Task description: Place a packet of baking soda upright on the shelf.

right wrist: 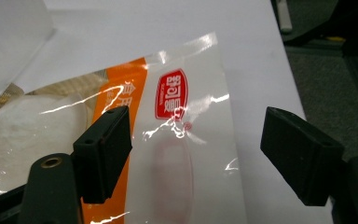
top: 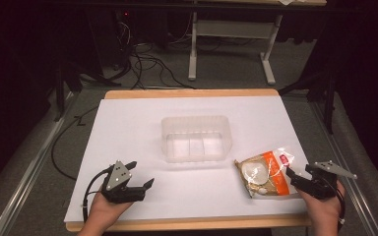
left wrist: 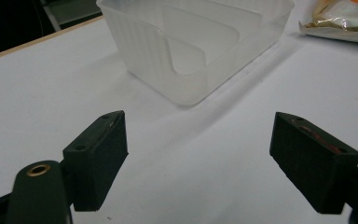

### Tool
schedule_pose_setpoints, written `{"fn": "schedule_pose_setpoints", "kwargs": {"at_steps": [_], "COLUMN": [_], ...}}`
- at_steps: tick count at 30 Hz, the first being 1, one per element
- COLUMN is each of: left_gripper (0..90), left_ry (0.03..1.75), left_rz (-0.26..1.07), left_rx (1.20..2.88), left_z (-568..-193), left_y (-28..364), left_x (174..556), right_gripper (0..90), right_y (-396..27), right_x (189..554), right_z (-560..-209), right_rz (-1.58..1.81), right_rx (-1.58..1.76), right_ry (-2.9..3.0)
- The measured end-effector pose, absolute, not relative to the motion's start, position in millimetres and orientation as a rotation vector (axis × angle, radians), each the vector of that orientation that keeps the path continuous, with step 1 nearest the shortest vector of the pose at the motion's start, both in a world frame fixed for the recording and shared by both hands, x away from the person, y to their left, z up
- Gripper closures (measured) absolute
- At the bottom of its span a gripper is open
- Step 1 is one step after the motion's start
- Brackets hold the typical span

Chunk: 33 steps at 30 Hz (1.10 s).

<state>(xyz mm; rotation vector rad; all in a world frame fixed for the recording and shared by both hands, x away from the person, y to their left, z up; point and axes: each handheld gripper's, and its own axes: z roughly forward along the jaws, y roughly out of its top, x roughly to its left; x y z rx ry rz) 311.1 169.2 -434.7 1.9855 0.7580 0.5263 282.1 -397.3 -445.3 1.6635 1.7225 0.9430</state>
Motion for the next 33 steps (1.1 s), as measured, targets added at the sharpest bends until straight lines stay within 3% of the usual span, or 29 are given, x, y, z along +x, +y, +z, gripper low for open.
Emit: {"fn": "schedule_pose_setpoints", "kwargs": {"at_steps": [21, 33], "left_gripper": [20.1, 20.6], "left_ry": [0.730, 0.724], "left_rz": [0.532, 0.540], "left_rx": [2.011, 2.012], "left_z": [-436, -436], "left_y": [165, 164], "left_x": [309, 309], "right_gripper": [17.9, 46.5], "right_y": [-405, -392], "right_x": [291, 276], "right_z": [-462, -434], "right_rz": [1.050, 1.164], "right_rx": [1.835, 1.645], "right_ry": [1.775, 1.740]}}
